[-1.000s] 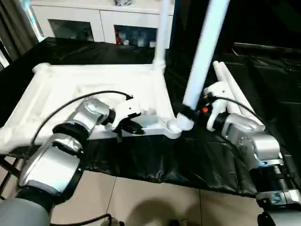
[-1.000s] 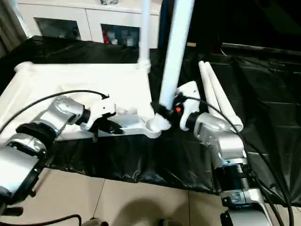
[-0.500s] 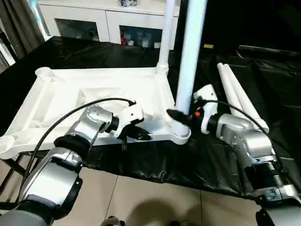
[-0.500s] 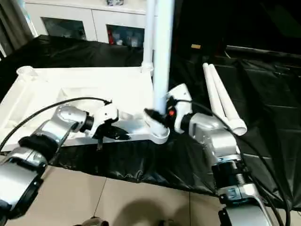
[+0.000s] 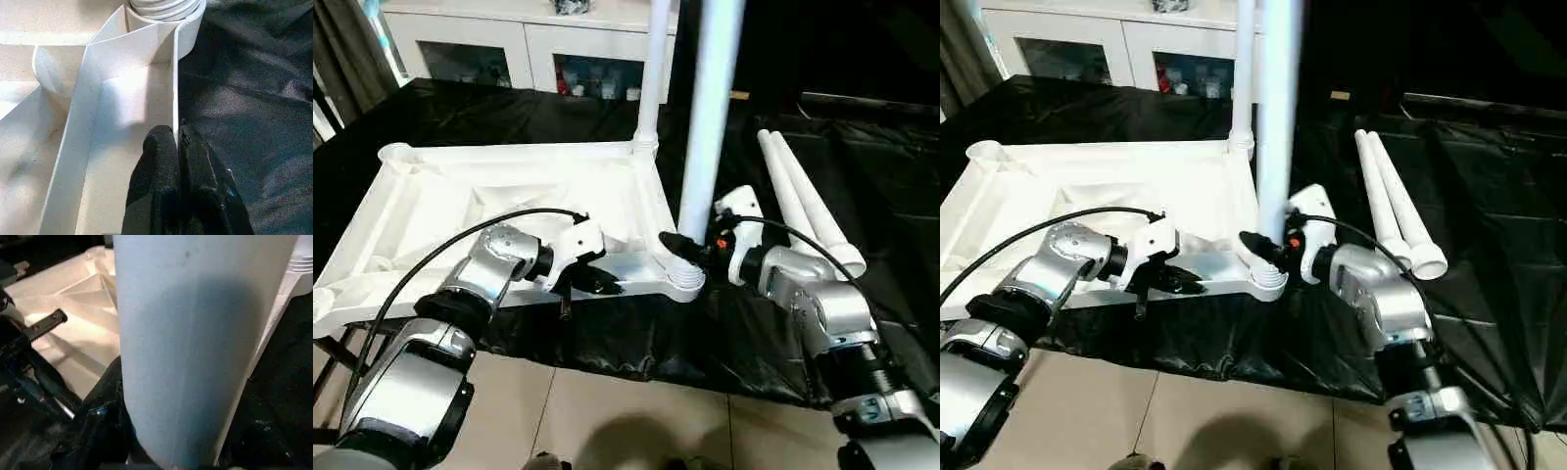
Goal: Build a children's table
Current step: Insert table leg to table base
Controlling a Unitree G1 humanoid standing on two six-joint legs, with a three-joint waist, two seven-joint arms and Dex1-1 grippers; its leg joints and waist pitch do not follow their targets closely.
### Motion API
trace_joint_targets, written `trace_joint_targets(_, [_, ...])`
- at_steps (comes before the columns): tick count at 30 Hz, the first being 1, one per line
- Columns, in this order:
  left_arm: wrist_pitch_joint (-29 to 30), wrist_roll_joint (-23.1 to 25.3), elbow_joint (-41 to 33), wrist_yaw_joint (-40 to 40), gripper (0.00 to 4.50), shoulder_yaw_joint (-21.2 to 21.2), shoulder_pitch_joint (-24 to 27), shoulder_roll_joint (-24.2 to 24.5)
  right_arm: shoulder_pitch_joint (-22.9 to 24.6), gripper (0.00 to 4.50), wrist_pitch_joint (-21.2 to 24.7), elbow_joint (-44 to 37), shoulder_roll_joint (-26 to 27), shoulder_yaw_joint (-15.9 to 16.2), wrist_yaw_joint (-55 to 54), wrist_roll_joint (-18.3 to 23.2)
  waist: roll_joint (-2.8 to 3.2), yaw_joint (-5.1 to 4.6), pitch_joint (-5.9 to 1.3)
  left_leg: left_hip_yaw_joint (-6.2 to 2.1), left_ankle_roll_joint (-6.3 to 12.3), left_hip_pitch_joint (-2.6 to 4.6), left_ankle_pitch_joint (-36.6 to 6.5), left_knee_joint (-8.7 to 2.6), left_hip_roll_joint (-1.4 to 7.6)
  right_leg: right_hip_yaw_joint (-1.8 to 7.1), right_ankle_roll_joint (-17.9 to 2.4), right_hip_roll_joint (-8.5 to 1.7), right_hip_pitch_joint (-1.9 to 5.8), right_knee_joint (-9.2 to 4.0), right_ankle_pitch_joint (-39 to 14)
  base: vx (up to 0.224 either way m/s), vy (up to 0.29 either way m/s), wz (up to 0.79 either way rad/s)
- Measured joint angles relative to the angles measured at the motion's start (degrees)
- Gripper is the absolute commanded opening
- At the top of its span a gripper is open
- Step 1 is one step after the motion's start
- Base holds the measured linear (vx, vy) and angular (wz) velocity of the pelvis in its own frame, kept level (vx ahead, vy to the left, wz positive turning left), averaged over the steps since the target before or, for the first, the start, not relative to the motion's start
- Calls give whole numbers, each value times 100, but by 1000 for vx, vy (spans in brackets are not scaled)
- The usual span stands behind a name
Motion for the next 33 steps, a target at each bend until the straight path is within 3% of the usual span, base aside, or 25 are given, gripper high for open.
trace_joint_targets(7, [116,10,-129,0,0,-1,37,-18,268,189,-202,9,104,-334,44,303,3,3,0,-1,0,2,0,-1,0,0,-1,0,7,-3,0,0,0,0])
trace_joint_targets(17, [233,33,-132,47,0,-6,68,-59,843,189,-1367,177,493,-609,-30,434,88,0,-41,-1,2,25,-1,-17,-2,-5,1,0,35,-30,-5,0,0,0])
trace_joint_targets(26, [238,107,-104,116,0,-37,61,-111,1109,189,-2225,149,534,-374,-218,37,144,-17,-69,-6,2,31,-1,-25,-4,-12,5,0,51,-46,-8,0,0,0])
trace_joint_targets(33, [218,152,-56,135,0,-40,36,-109,1020,188,-2177,-45,316,-46,-206,-359,151,-52,-75,-9,2,33,-1,-29,-5,-15,6,0,54,-47,-8,0,0,0])
